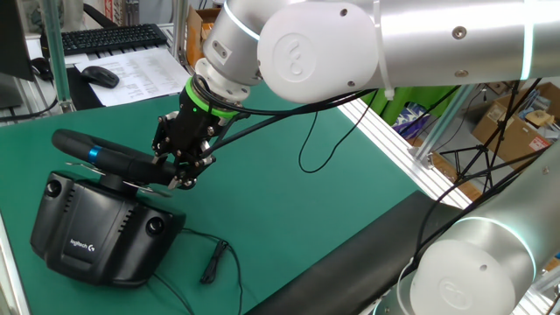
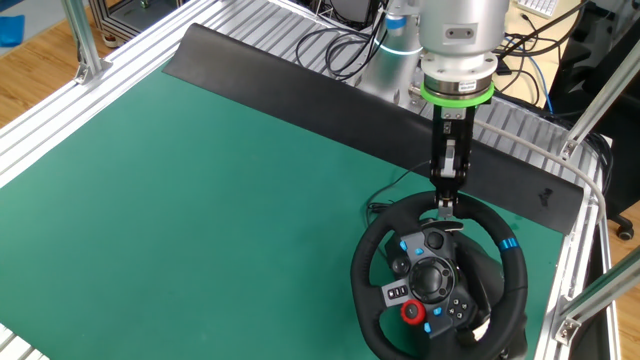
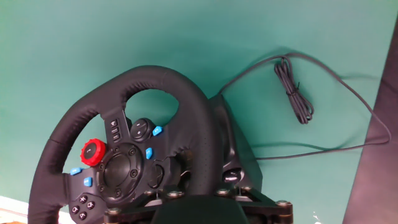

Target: Rotate the steering wheel 90 degrees counterclockwise

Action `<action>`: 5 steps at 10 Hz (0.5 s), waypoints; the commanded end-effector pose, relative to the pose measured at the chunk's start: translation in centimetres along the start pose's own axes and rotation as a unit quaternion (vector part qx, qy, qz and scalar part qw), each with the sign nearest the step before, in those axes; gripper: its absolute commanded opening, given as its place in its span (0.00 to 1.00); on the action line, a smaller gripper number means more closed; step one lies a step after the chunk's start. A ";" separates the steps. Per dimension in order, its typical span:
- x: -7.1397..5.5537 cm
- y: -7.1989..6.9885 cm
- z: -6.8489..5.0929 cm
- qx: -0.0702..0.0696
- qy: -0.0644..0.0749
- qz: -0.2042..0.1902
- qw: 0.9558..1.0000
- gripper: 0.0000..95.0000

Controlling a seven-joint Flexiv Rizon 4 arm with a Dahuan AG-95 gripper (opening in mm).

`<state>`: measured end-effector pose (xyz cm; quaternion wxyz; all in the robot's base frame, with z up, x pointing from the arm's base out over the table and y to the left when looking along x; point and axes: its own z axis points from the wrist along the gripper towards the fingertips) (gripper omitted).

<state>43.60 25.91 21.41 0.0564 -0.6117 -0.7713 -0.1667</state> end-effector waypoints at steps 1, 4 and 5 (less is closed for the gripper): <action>0.1 0.0 0.0 0.000 0.001 0.000 1.000 0.00; -2.5 1.6 2.0 -0.013 -0.031 -0.084 0.996 0.00; -2.5 1.6 1.7 0.001 -0.024 -0.091 0.996 0.00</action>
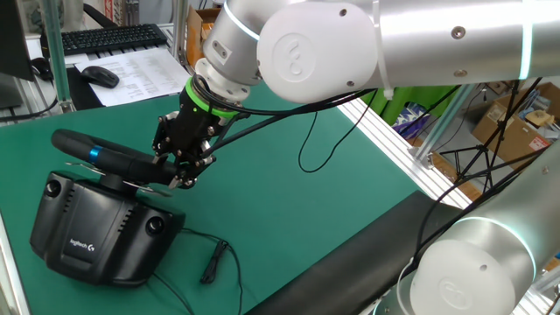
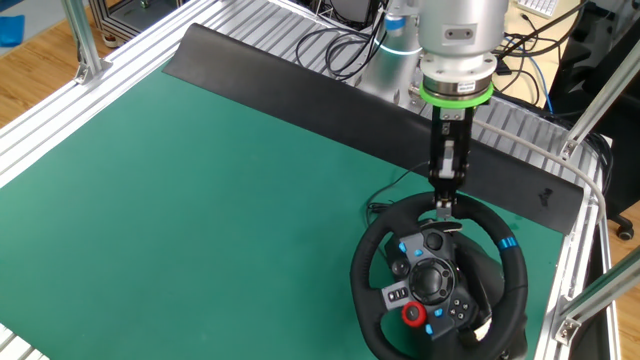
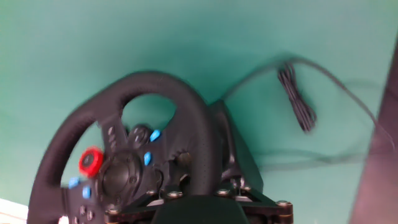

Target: Rotate the steering wheel 90 degrees counterclockwise

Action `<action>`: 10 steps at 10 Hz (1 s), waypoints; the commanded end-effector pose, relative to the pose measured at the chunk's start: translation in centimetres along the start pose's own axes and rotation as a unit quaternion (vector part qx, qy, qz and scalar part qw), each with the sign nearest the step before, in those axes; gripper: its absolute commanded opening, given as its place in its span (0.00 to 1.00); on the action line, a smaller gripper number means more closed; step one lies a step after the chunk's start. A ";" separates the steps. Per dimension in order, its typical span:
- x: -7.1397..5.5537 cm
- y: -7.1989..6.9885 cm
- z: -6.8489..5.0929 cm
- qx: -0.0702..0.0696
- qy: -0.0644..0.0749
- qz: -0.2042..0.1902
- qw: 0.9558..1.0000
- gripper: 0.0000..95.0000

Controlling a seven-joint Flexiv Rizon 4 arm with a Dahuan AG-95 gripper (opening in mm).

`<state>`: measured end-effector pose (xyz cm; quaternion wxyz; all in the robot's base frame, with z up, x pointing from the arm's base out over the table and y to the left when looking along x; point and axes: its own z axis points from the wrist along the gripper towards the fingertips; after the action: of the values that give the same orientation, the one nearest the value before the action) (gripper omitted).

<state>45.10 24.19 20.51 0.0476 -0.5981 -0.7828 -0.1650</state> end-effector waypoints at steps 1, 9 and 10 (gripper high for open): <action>-0.3 0.7 1.1 0.005 -0.019 -0.084 0.996 0.00; -0.8 0.7 0.3 0.024 -0.025 -0.128 0.991 0.20; -0.8 0.7 -0.4 0.031 -0.021 -0.122 0.992 0.40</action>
<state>46.24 23.92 19.72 0.0252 -0.4894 -0.8620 -0.1299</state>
